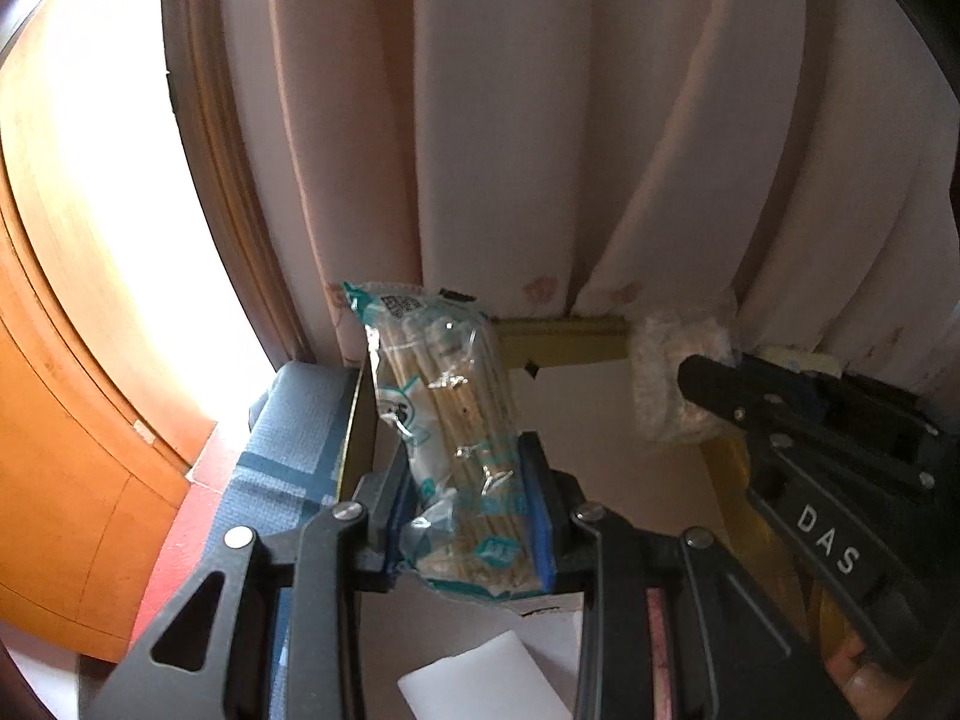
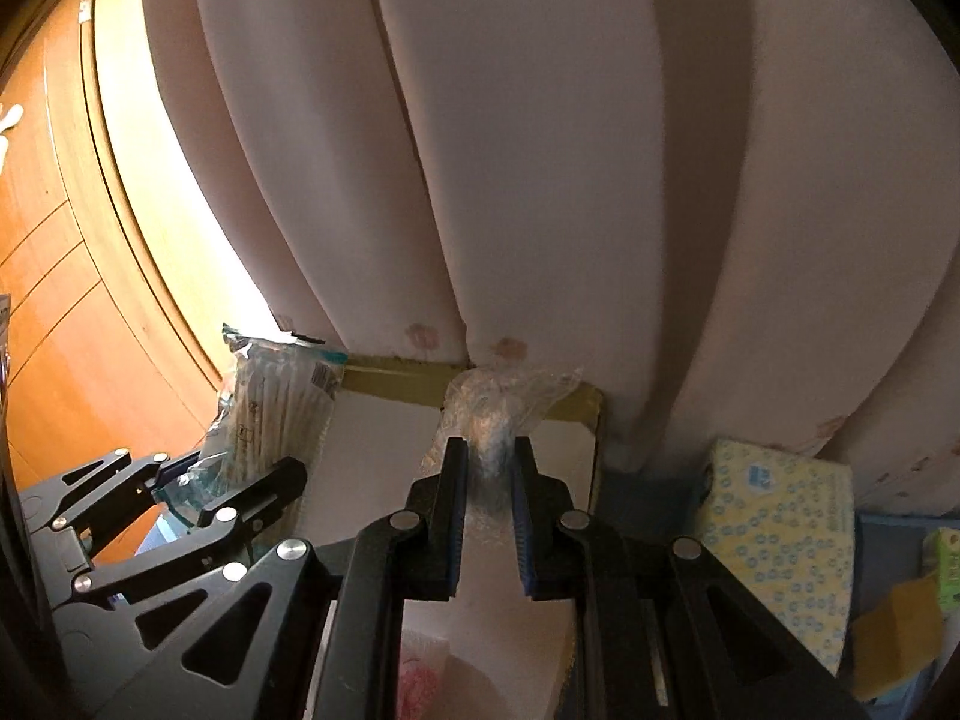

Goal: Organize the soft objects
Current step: 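Carry both bags over the gold tray and release them with both grippers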

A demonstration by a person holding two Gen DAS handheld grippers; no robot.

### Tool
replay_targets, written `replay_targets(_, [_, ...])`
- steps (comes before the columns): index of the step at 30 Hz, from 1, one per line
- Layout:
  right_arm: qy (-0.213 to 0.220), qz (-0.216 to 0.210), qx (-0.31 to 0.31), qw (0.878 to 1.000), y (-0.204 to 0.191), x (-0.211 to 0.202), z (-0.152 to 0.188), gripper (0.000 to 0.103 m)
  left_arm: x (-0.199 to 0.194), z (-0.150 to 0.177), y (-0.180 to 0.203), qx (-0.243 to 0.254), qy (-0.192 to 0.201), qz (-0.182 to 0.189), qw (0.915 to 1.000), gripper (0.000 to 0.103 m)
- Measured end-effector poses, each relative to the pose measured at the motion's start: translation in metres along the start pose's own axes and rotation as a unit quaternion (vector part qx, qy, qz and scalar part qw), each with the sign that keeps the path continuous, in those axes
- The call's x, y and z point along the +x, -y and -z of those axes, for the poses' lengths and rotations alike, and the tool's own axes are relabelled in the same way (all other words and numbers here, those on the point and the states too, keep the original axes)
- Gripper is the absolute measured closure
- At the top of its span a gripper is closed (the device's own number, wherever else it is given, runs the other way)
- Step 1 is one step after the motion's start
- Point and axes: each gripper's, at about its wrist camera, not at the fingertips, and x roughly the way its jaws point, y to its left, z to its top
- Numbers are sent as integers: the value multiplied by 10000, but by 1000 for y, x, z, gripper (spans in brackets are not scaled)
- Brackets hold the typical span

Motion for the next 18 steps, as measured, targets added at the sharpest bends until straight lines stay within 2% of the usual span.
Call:
replay_targets(8, [-385,-99,18,9992,-4,23,-10,87,21,-9,7,55,-420,-85,9991,72])
replay_targets(10, [-496,-214,41,9985,-11,28,-12,87,35,-13,6,31,-553,-109,9984,68])
replay_targets(12, [-601,-433,180,9971,-11,32,-12,85,43,-15,6,9,-667,-141,9977,54])
replay_targets(13, [-639,-515,253,9963,-13,31,-12,78,41,-19,12,9,-688,-139,9975,32])
replay_targets(14, [-706,-595,349,9951,-11,34,-12,62,43,-20,13,22,-695,-155,9975,11])
replay_targets(16, [-835,-694,583,9924,-6,38,-12,41,45,-23,17,87,-652,-258,9975,2])
replay_targets(18, [-768,-891,856,9894,0,35,-11,39,42,-26,23,225,-509,-514,9971,2])
